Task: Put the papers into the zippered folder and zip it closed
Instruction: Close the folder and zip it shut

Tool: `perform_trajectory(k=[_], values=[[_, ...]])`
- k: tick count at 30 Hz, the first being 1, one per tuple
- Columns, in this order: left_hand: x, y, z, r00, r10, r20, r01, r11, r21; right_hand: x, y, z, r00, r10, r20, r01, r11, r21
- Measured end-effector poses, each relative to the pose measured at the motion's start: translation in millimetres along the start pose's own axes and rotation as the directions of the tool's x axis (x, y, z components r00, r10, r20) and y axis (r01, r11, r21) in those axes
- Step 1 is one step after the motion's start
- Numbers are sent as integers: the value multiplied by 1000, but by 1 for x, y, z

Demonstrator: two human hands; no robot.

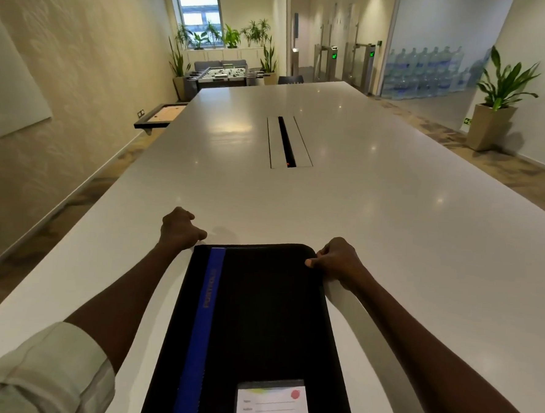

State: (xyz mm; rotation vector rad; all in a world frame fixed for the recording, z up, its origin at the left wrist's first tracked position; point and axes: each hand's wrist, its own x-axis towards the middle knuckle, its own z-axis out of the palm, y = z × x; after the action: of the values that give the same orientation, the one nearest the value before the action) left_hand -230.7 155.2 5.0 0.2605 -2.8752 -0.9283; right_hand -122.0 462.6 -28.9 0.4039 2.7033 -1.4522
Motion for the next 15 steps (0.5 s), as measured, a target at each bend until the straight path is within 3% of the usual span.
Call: perform_trajectory(k=[15], values=[[-5, -9, 1, 998, -60, 22, 61, 997, -56, -7, -3, 2, 999, -25, -27, 24, 999, -30]])
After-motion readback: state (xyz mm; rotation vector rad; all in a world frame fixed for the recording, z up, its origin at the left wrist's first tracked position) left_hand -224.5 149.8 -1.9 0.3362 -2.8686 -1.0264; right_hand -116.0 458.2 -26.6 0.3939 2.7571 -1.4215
